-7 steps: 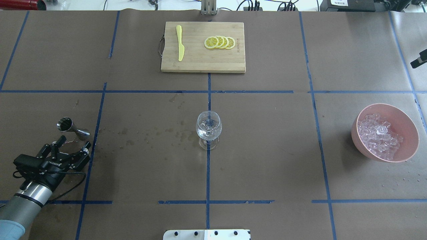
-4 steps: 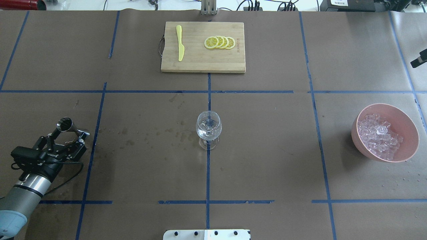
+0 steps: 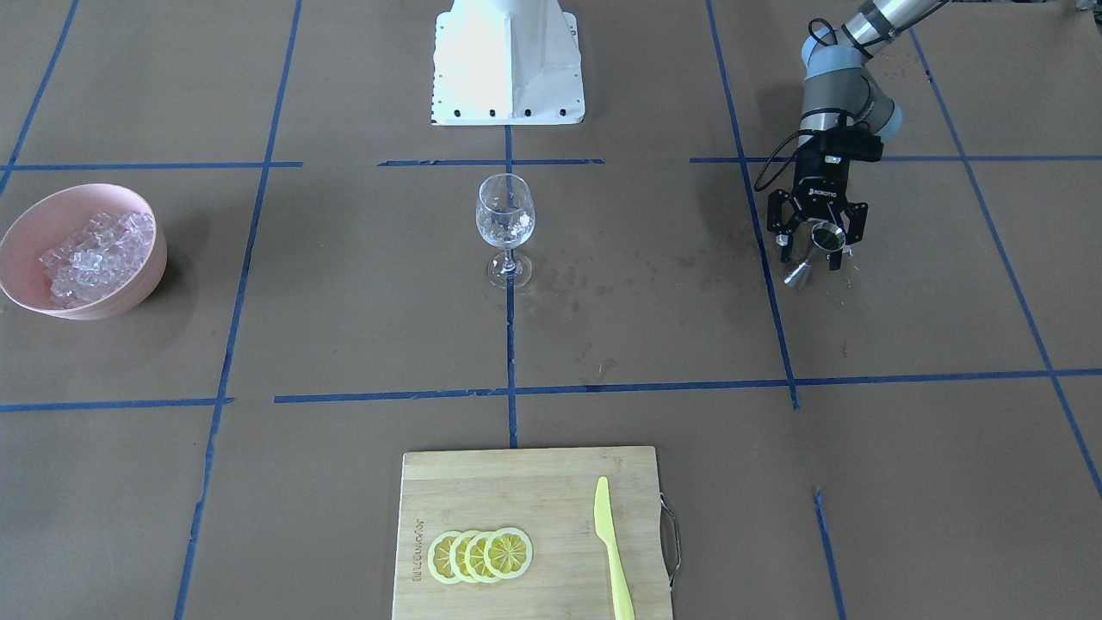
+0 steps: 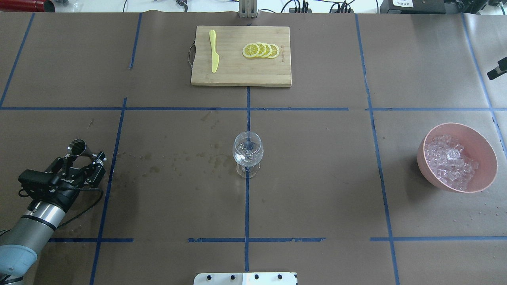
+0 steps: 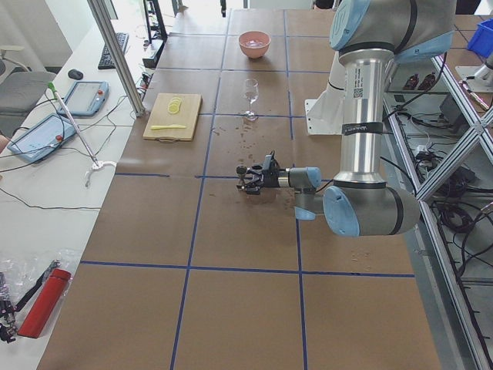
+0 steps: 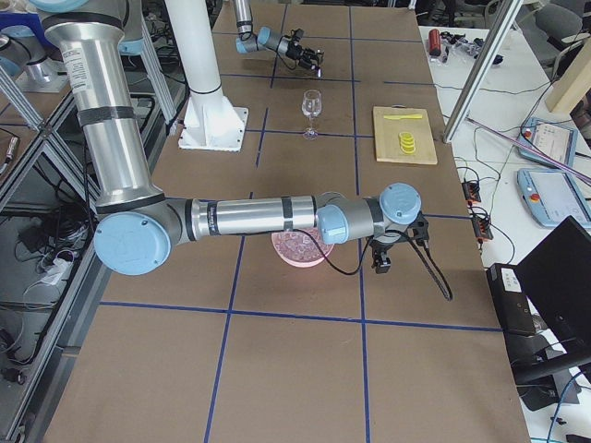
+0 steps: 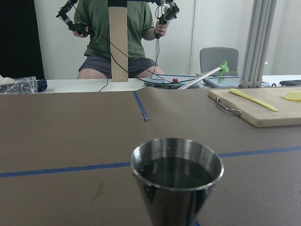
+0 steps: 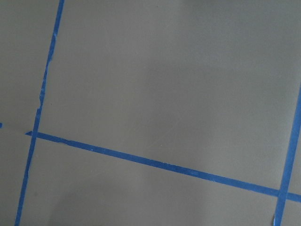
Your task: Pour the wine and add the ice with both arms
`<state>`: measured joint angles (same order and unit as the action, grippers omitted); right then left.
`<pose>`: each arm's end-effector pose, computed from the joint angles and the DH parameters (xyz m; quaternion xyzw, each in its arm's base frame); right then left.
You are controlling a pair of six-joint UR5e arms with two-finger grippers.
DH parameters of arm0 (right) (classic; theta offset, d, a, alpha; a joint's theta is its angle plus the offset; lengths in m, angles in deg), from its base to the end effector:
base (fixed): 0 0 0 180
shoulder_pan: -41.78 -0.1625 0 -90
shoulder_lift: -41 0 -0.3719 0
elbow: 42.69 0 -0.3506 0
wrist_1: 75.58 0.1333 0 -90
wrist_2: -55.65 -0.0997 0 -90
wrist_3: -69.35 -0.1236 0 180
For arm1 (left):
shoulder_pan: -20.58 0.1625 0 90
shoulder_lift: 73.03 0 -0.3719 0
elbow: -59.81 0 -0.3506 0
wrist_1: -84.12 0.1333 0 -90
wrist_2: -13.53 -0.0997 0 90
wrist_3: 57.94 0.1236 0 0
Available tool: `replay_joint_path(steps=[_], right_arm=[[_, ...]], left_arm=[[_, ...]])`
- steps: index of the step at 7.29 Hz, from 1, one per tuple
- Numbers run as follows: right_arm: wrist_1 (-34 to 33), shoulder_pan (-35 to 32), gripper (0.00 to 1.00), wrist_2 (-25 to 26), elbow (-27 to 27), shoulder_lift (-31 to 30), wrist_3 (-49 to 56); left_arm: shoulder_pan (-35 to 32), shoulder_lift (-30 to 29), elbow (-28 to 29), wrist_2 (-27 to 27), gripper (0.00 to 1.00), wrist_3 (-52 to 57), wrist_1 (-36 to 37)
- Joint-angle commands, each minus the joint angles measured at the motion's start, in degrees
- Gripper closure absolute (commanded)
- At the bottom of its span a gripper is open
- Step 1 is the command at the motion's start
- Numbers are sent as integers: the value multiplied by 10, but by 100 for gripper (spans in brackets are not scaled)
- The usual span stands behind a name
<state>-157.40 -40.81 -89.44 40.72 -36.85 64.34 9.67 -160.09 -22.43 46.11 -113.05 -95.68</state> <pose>-0.0381 -0.5405 0.5371 0.0558 -0.4679 -0.0737 0.8789 0.3573 -0.3107 0.5137 0.5585 0.3703 -0.1587 0.7251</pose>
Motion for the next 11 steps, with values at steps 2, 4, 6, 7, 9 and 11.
replay_joint_path(steps=[2, 4, 6, 7, 9, 11], right_arm=[[0, 1, 0, 2, -2, 1, 0], [0, 1, 0, 2, -2, 1, 0], [0, 1, 0, 2, -1, 1, 0], [0, 1, 0, 1, 0, 1, 0], [0, 1, 0, 0, 0, 5, 0], [0, 0, 0, -1, 1, 5, 0]], left_arm=[[-12, -2, 2, 17, 32, 8, 2], [-24, -11, -1, 49, 75, 21, 2], [-37, -14, -8, 63, 100, 22, 2], [-49, -16, -19, 64, 100, 43, 2], [-86, -24, -87, 106, 100, 101, 3], [-105, -60, -102, 107, 100, 211, 3]])
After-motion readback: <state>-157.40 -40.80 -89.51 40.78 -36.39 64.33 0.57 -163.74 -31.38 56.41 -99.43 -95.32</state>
